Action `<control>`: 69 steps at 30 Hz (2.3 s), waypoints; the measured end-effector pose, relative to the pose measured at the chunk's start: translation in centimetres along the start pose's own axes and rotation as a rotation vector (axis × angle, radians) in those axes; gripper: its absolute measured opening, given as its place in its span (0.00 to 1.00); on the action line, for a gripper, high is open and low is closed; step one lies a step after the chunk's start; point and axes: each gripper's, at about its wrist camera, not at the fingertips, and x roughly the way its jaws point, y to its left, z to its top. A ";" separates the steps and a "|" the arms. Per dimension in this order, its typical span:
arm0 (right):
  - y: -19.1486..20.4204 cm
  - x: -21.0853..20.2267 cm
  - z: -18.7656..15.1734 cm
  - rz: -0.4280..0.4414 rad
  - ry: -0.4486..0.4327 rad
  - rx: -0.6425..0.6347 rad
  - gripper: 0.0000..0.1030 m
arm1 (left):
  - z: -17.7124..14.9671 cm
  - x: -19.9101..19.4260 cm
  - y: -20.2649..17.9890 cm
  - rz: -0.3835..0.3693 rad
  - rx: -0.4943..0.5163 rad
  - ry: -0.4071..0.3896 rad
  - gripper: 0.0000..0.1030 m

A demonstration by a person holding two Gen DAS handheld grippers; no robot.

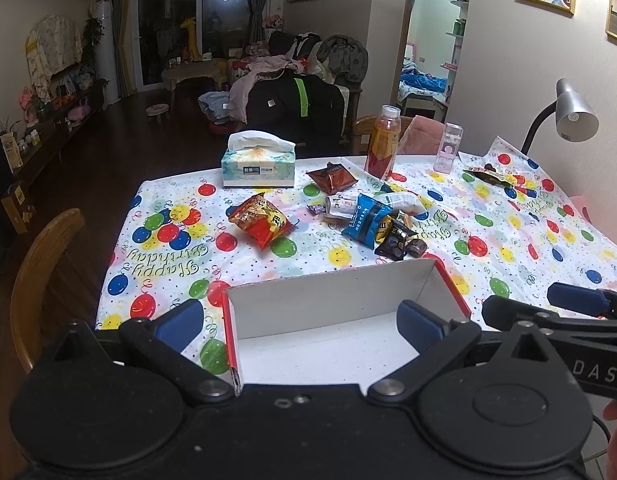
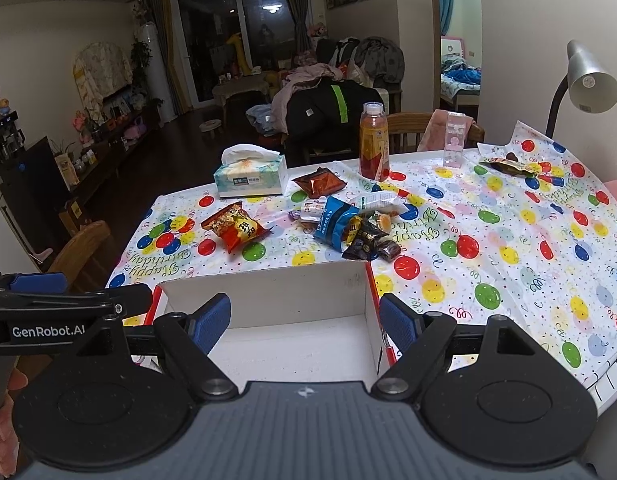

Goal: Organize snacks

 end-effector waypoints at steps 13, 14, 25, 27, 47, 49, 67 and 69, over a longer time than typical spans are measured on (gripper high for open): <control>1.0 -0.7 -0.3 -0.027 0.001 0.008 0.79 | -0.2 0.1 0.8 -0.040 0.003 0.005 1.00; 0.8 -0.5 -0.2 -0.024 0.007 0.014 0.79 | -0.1 0.2 0.8 -0.044 0.004 0.008 1.00; -1.5 3.1 1.8 -0.004 0.066 0.004 0.79 | 0.5 3.7 1.0 -0.046 -0.020 0.059 1.00; -2.1 4.0 2.4 -0.009 0.078 -0.009 0.79 | 0.8 4.6 1.0 -0.031 -0.027 0.070 1.00; -11.6 17.6 12.1 0.048 0.224 -0.009 0.79 | 9.0 15.6 3.2 0.088 -0.068 0.139 1.00; -12.1 19.4 12.6 0.042 0.247 -0.009 0.79 | 9.9 17.2 4.2 0.094 -0.103 0.165 0.99; -12.4 31.4 11.4 0.108 0.455 0.021 0.75 | 13.2 33.6 8.5 0.164 -0.425 0.438 0.96; -12.5 32.5 11.2 0.117 0.473 0.038 0.71 | 13.1 34.9 8.6 0.176 -0.431 0.458 0.96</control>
